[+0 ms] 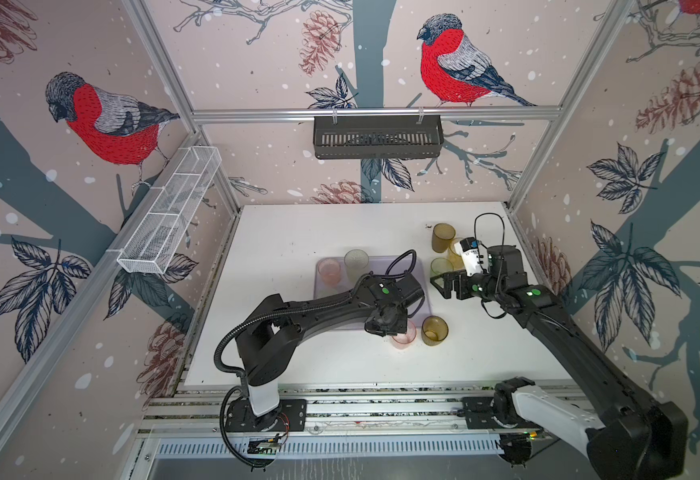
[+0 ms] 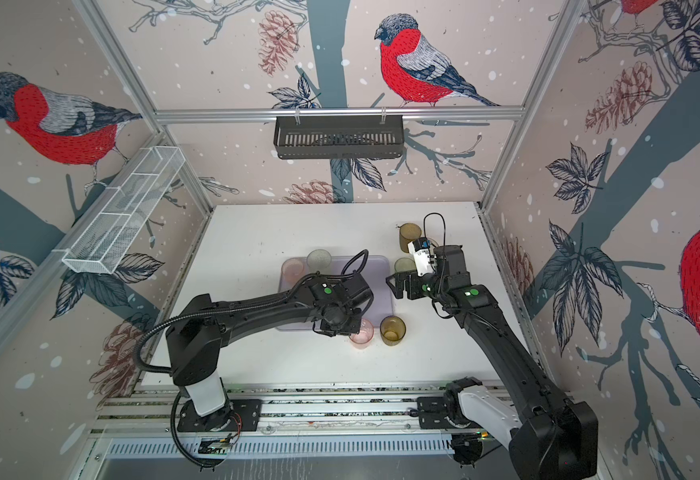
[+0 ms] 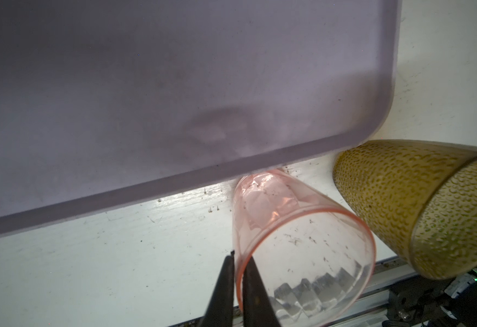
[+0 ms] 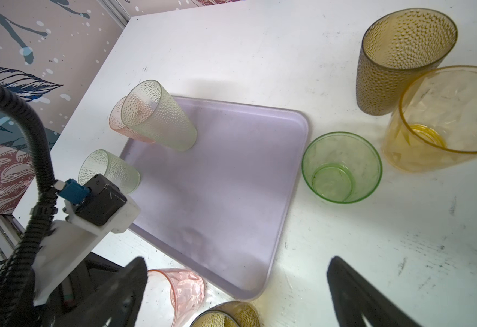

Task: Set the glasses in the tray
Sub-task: 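Close the left gripper on the rim of the pink cup, then lift the pink cup with the left gripper and carry it over the tray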

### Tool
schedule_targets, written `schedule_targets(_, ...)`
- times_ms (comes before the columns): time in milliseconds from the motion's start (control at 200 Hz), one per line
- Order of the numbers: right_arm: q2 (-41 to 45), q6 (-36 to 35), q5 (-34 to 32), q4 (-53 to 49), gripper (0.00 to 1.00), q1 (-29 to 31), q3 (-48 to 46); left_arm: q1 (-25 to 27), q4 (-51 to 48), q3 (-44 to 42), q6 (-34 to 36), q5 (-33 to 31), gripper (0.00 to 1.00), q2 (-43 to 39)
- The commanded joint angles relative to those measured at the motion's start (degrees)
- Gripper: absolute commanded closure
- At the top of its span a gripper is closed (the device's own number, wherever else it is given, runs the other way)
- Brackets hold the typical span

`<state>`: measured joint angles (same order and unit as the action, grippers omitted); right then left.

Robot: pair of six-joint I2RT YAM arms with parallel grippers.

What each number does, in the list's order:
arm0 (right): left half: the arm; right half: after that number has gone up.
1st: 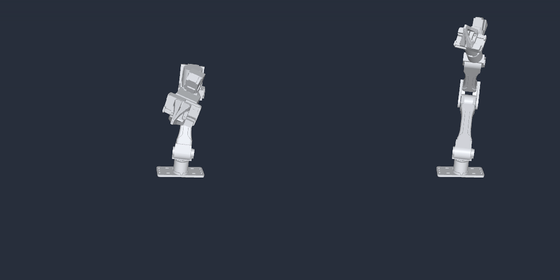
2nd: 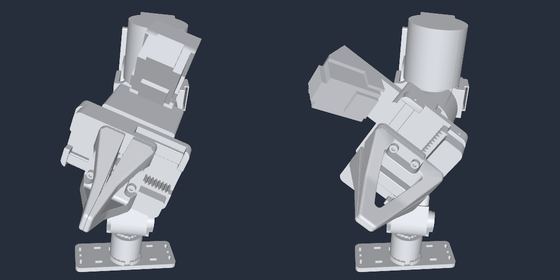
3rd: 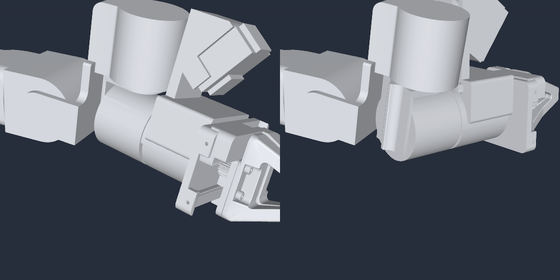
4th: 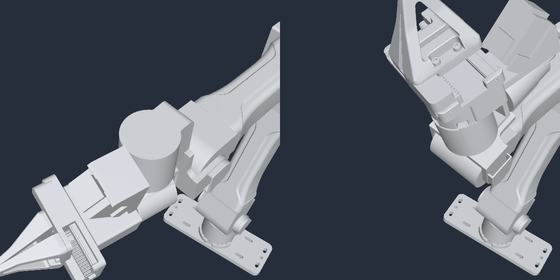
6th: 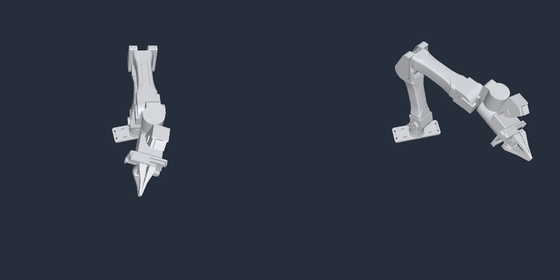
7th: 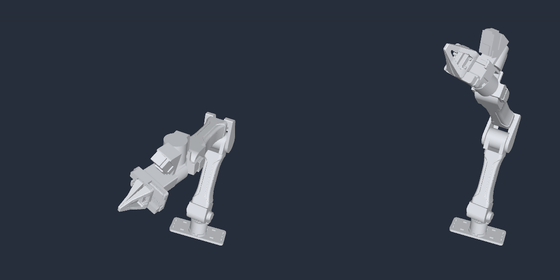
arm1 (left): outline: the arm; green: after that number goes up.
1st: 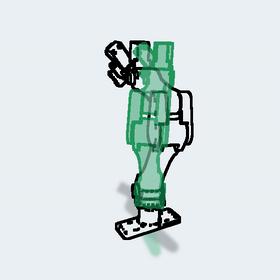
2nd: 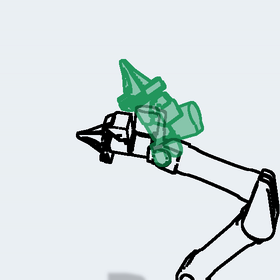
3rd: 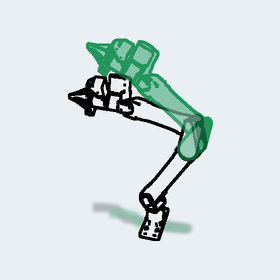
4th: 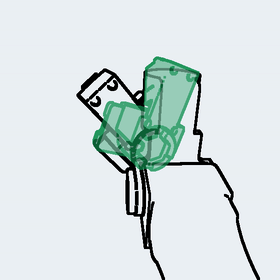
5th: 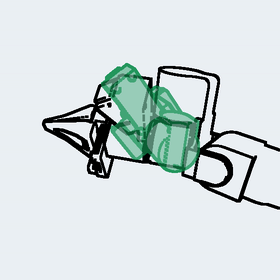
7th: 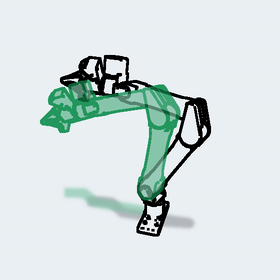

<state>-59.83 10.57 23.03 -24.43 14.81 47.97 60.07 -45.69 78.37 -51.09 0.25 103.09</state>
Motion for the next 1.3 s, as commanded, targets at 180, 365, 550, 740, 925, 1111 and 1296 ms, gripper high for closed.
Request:
schedule_targets(180,0.2,0.0,0.2,0.3,0.00,-0.2,0.0,0.1,-1.1,0.1,-0.7,-0.5,0.92,-0.3)
schedule_targets(365,0.3,0.2,0.2,0.4,0.00,-0.2,-0.2,0.1,-1.4,0.2,-0.9,-0.6,0.95,-0.6)
schedule_targets(550,0.4,0.1,0.3,0.4,0.00,-0.3,-0.2,0.1,-2.2,0.3,-0.9,-1.2,0.96,-1.3)
schedule_targets(740,0.5,0.2,0.4,0.5,0.00,-0.3,0.0,0.1,-4.3,1.5,-1.0,-2.2,0.97,-1.6)
schedule_targets(925,0.7,0.1,0.4,0.3,0.00,-0.3,0.1,-0.2,-6.5,3.0,-1.5,-3.5,0.99,-2.0)
schedule_targets(1111,0.7,-0.2,0.2,0.1,0.00,-0.3,0.3,-1.0,-8.5,4.6,-1.2,-4.6,0.99,-2.4)
schedule_targets(1296,0.7,-0.3,0.0,0.0,0.00,-0.3,0.8,-2.4,-9.7,5.3,-0.5,-5.5,0.99,-2.9)
